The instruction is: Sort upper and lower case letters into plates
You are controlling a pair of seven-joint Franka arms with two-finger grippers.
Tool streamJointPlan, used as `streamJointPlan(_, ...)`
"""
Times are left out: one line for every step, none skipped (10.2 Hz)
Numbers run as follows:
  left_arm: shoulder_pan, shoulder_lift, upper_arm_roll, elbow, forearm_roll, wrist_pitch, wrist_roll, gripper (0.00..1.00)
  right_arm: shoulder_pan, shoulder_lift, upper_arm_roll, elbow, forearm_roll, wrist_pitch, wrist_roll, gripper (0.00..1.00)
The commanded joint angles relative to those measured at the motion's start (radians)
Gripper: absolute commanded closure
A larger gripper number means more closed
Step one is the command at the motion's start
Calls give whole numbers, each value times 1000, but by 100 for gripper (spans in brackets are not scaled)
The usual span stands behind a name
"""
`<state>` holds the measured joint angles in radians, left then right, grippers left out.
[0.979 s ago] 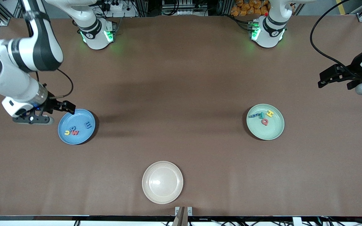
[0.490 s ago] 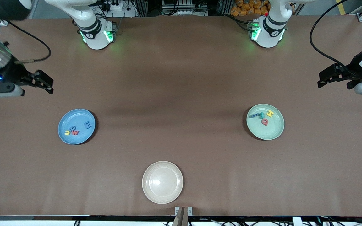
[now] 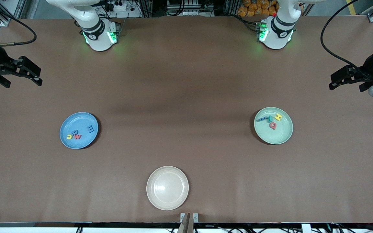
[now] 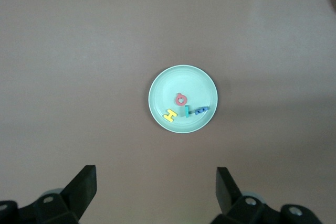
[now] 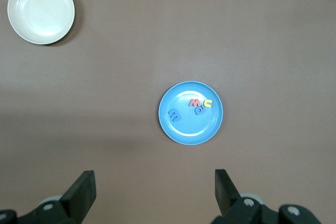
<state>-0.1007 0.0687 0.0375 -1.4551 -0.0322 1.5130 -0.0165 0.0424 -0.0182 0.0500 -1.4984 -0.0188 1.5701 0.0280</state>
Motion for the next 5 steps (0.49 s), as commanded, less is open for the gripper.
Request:
streamJointPlan(-1, -18, -5, -7, 18, -13, 3, 0, -9, -20, -1, 7, 17, -16, -2, 0)
streamJointPlan(-1, -18, -7, -5, 17, -13, 0, 0, -7, -20, 2, 7, 17, -22, 0, 0)
streamJointPlan(-2, -18, -8, -5, 14, -13, -3, 0, -7, -20, 4, 1, 17, -22, 1, 0)
streamJointPlan(-2, -18, -10, -5, 12, -13, -3, 0, -7, -20, 2, -2, 17, -24, 0, 0)
streamJointPlan(-2, -18, -10, -5, 11, -13, -3, 0, -9, -19, 2, -2, 17, -22, -3, 0)
